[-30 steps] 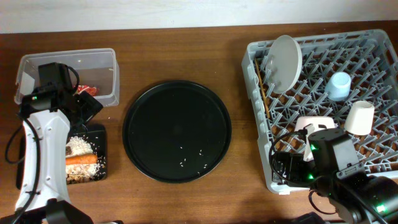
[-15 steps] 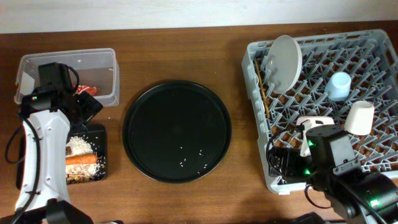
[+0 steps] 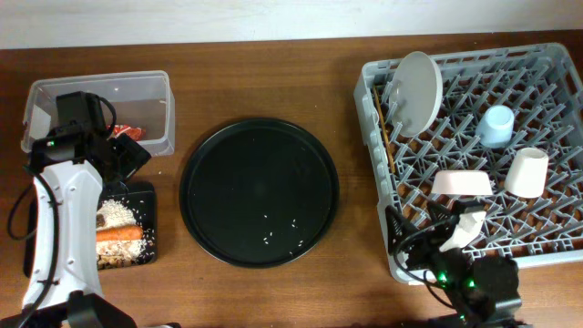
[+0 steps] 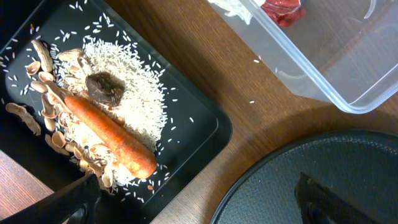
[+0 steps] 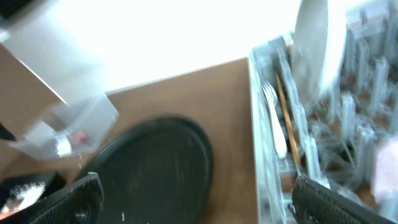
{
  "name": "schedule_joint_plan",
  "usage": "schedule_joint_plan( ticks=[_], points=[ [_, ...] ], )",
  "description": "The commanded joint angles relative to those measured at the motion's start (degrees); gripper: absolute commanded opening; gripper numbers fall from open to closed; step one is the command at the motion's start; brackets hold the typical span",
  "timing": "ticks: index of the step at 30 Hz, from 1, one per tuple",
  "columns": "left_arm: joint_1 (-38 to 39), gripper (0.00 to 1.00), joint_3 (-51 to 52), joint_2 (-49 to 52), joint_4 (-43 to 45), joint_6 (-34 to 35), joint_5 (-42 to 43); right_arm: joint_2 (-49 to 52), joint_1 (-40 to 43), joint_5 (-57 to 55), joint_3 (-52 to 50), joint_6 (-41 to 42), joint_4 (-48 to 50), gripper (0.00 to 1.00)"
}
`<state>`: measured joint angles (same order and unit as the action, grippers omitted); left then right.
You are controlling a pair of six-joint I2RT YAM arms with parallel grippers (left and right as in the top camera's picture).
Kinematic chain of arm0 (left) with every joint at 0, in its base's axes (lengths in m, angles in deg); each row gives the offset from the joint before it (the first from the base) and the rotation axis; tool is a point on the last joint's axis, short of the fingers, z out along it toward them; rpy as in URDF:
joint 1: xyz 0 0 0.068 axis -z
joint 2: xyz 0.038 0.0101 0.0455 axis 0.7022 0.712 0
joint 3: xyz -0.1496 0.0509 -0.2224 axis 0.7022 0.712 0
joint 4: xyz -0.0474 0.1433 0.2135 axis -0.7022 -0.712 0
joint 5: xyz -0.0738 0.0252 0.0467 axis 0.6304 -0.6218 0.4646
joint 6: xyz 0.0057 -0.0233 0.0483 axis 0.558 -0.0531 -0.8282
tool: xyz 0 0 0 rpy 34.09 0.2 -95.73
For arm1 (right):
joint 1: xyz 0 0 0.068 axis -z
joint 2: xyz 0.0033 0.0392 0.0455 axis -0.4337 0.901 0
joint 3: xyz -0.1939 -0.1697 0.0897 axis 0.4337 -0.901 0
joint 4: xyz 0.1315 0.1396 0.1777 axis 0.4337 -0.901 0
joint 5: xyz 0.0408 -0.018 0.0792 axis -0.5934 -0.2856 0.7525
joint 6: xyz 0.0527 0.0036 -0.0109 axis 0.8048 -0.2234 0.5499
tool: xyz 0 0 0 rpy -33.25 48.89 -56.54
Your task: Sort waste into correct bins and load items into the dishwasher rack
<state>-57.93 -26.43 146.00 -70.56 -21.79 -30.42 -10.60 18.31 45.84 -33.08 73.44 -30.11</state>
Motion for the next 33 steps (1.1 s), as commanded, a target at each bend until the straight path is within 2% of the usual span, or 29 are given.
schedule_joint_plan(
  ticks=[1,6,11,13,21,28,33],
  points=[
    [-0.24,0.99,-0.37,0.09,-0.04,0.59,-0.22,-4.98,2.78,2.40,-5.40,-3.76,4.83,0.99],
    [-0.24,0.99,-0.37,0.09,-0.04,0.59,-0.22,-6.82,8.68,2.40,-7.69,-5.99,7.37,0.99],
    [-0.24,0.99,-0.37,0.09,-0.04,0.59,-0.22,-8.41,9.05,2.34,-8.17,-20.76,9.73,0.99],
    [-0.24,0.99,-0.37,0.09,-0.04,0.59,-0.22,-9.07,9.07,1.70,-9.49,-23.93,10.93,0.99],
    [-0.24,0.99,-0.37,0.09,-0.04,0.59,-0.22,-9.07,12.35,0.81,-17.27,-23.65,20.87,0.99],
    [-0.24,0.99,-0.37,0.09,-0.04,0.59,-0.22,-9.07,12.55,-13.70,-17.49,-23.26,17.20,0.99],
    [-0.24,0.99,-0.37,0.09,-0.04,0.59,-0.22,-9.07,12.72,-14.60,-17.49,-24.72,15.39,0.99]
  ],
)
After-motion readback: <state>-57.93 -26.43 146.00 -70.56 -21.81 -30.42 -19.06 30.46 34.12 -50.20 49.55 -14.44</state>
